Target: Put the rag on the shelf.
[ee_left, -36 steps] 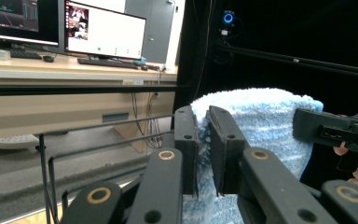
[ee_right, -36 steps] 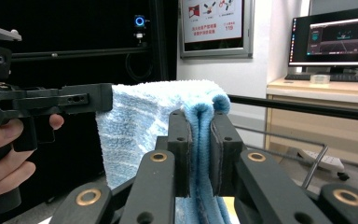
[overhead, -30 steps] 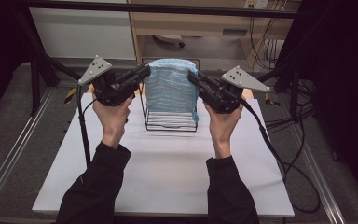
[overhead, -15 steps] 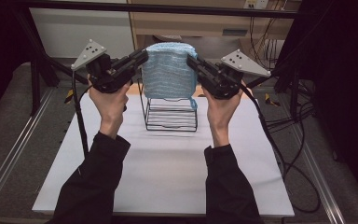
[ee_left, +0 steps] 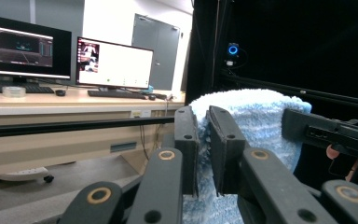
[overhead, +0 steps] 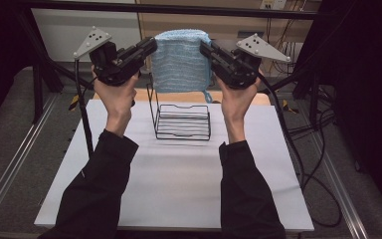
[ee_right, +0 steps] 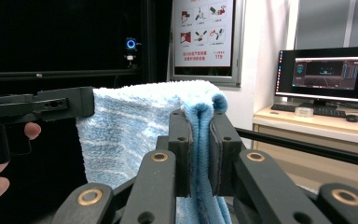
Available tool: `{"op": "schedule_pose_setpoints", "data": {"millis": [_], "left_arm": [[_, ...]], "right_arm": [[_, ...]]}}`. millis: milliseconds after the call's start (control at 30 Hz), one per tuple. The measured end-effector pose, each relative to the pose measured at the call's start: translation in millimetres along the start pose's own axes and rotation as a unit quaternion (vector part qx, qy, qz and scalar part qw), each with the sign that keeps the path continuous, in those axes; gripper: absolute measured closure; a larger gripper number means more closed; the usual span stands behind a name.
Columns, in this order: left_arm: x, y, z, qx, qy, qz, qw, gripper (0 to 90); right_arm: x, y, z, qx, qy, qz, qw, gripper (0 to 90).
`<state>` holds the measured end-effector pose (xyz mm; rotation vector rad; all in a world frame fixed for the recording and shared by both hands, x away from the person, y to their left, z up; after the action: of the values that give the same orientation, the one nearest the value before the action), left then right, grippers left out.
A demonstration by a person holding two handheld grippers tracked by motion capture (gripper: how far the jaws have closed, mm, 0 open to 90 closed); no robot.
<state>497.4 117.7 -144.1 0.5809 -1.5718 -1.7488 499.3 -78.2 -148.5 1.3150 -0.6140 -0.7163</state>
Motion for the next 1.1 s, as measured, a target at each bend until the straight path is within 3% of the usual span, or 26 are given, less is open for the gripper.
{"op": "schedule_pose_setpoints", "data": {"millis": [167,567,700,867,1100], "left_arm": [[-4.4,5.5,-4.5,0.005,0.003,0.006,1.0,81.6],[-16.6,18.0,-21.1,-0.006,0.028,-0.008,0.9996,81.6],[-22.4,13.4,-29.2,-0.011,0.033,-0.012,0.9993,81.6],[-34.9,2.5,-42.7,-0.024,0.032,0.003,0.9992,81.6],[-42.7,-12.3,-52.3,-0.041,0.037,-0.002,0.9985,81.6]], "right_arm": [[5.2,6.9,-6.7,0.004,-0.002,0.003,1.0,82.0],[21.8,17.0,-25.4,-0.002,-0.015,0.005,0.9999,81.9],[28.0,13.2,-35.3,-0.01,-0.023,0.005,0.9997,81.9],[33.9,4.1,-46.0,-0.026,-0.026,0.0,0.9993,81.8],[41.2,-12.8,-55.5,-0.042,-0.026,-0.001,0.9988,81.9]]}}
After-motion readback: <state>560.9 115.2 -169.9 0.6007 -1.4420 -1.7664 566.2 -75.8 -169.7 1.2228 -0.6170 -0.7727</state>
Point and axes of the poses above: each handheld gripper's, and its own axes: z roughly backward along the jaws, y roughly out of its top, x roughly to its right, the point moved 7 cm from there along -z, roughly forward along the jaws, and after that the axes turned 15 degrees about -x, right-handed, at the moved point
